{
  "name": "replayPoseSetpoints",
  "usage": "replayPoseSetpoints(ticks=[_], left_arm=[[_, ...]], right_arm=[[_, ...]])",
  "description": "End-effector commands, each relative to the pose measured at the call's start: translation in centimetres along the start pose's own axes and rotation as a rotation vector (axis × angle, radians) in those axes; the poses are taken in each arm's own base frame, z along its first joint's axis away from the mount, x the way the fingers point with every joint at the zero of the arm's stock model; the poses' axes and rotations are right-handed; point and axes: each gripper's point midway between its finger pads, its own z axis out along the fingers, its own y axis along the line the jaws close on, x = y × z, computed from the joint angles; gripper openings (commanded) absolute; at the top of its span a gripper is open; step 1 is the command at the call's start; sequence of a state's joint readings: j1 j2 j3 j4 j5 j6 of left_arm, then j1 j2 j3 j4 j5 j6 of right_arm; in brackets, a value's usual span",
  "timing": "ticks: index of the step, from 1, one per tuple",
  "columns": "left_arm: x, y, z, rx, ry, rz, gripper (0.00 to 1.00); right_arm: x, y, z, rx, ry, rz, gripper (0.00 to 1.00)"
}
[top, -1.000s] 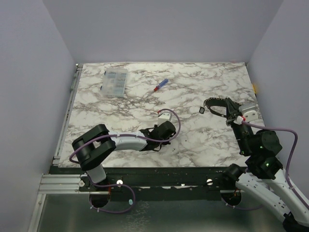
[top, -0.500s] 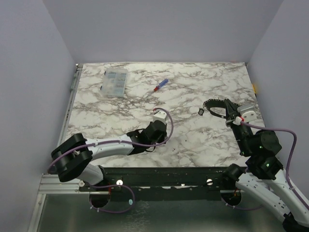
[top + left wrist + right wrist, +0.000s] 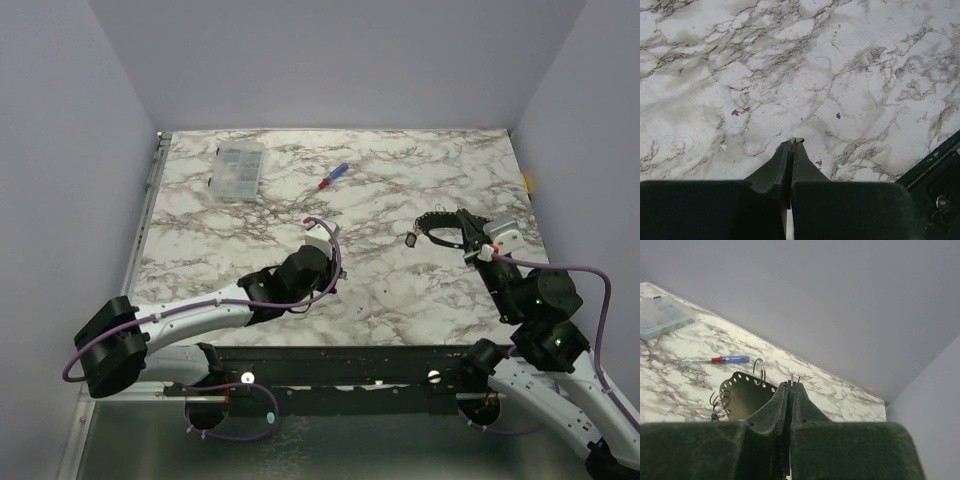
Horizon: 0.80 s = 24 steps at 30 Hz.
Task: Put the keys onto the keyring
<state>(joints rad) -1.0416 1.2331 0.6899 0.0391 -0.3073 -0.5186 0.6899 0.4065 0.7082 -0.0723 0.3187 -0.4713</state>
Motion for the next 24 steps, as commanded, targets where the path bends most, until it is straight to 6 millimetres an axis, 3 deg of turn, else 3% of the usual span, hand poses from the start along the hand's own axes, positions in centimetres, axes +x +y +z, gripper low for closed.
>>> replayPoseSetpoints(ticks=[1, 8, 15, 24], left_arm=[[-2.5, -1.3, -1.7, 0.05, -0.026, -0.015, 0.0], [-5.4, -2.4, -5.4, 0.165, -0.113, 0.129, 0.0], [-7.6, -3.5, -8.1, 0.261, -0.189, 0.301, 0.0], [-9.1, -4.2, -10.6, 0.348, -0.252, 0.629, 0.0]], right_arm=[[-1.2, 0.7, -0.2, -0.066, -0.034, 0.0, 0.01], [-0.7, 2.1, -0.4, -0.138, -0.023, 0.0, 0.01], [-0.6, 5.9, -0.8, -0.347, -0.05, -0.054, 0.01], [-2.4, 12.9, -5.4, -0.816, -0.224, -0.105, 0.01]])
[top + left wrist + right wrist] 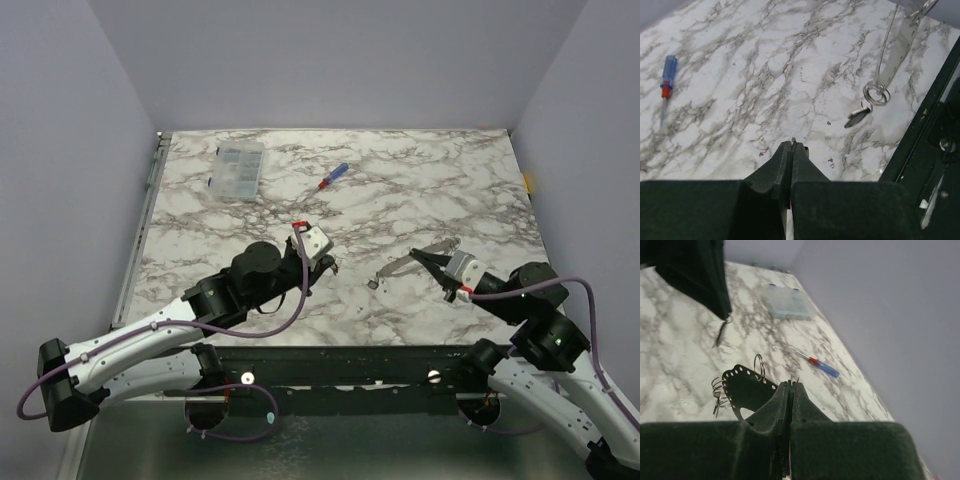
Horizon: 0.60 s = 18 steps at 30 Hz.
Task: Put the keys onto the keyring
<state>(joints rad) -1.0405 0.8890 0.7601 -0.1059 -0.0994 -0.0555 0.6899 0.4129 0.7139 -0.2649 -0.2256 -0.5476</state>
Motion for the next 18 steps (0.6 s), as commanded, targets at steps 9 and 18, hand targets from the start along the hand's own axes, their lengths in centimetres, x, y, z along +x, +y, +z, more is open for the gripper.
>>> replayPoseSetpoints(ticks=[9, 18], left_arm=[[-4.2, -0.6, -3.0, 0.134, -0.102, 0.457, 0.0], [-5.9, -2.3, -3.3, 0.224, -0.158, 0.496, 0.0]], right_arm=[[-3.3, 6.6, -1.6, -0.406, -0.153, -0.048, 0.01], [-4.6, 8.2, -2.3, -0.523, -0.196, -0.027, 0.01]])
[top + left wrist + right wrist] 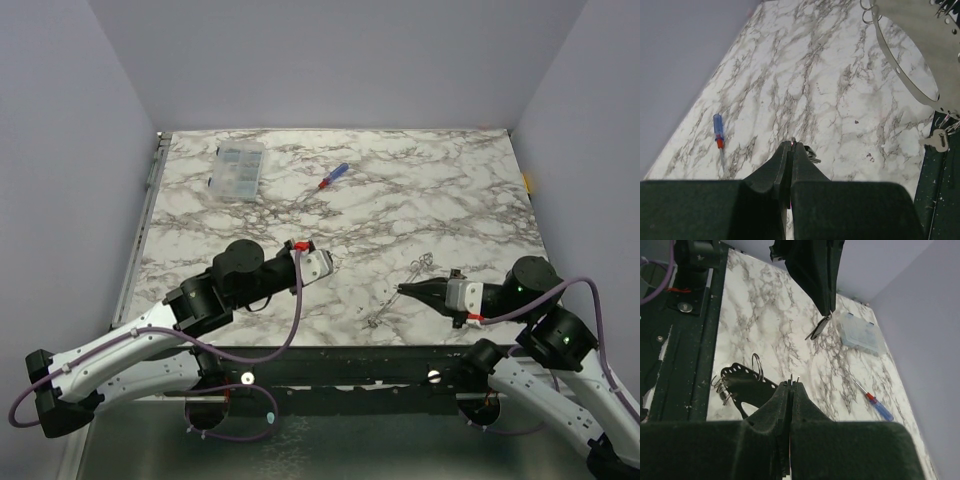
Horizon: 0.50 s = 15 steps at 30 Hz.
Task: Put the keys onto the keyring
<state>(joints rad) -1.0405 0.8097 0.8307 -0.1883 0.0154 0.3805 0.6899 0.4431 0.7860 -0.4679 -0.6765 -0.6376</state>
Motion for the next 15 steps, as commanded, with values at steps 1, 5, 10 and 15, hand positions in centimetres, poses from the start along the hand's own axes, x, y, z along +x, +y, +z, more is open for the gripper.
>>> replayPoseSetpoints(ticks=[1, 5, 10, 15], left_arm=[[-3.5, -1.8, -0.6, 0.149, -0.121, 0.086, 0.0], [-4.5, -4.1, -1.1, 0.291, -0.21, 0.215, 0.0], [-5.2, -5.5, -1.4, 0.37, -0.278, 0.28, 0.0], [-5.9, -6.6, -1.7, 0.436, -0.325, 0.311, 0.0]], right_arm=[[-2.3, 0.8, -0.1, -0.078, -0.073, -0.018, 0.01], [-3.9, 1.2, 0.1, -0.115, -0.139, -0.013, 0.01], [-5.4, 1.8, 0.3, -0.174, -0.208, 0.011, 0.01], [-7.1, 2.2, 0.2, -0.226, -0.273, 0.032, 0.01]])
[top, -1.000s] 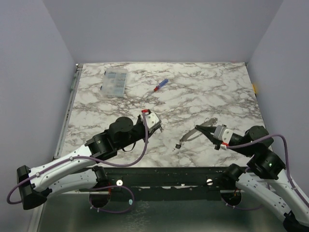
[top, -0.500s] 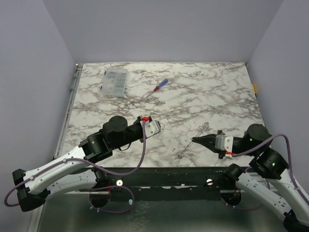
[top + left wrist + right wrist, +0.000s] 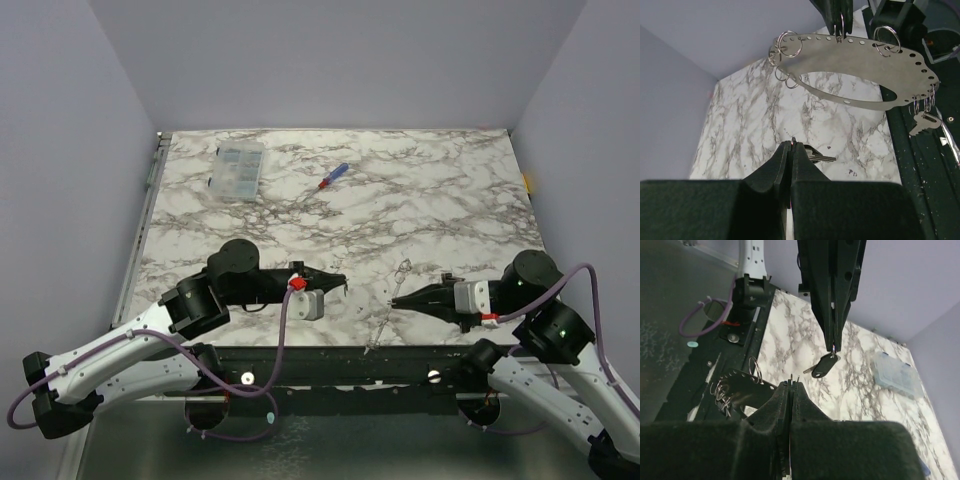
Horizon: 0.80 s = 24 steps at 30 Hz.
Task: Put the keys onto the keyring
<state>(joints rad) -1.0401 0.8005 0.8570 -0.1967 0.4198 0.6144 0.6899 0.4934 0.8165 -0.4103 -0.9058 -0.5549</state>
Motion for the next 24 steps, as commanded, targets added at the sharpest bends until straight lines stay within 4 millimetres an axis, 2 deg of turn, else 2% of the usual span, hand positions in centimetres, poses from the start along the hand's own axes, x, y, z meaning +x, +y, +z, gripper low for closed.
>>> replayPoseSetpoints(ticks=[1, 9, 24], left_arm=[[-2.3, -1.1, 0.2, 0.095, -0.107, 0.095, 0.0], [-2.3, -1.1, 1.5, 0.144, -0.121, 0.159, 0.0], [-1.4, -1.1, 2.3, 0.151, -0.107, 0.179, 0.0]], right_arm=[[-4.0, 0.2, 0.2, -0.064, -0.123, -0.021, 0.01], [-3.7, 0.8, 1.0, -0.128, -0.155, 0.054, 0.01], [-0.5, 0.8, 3.3, -0.222, -0.157, 0.141, 0.01]])
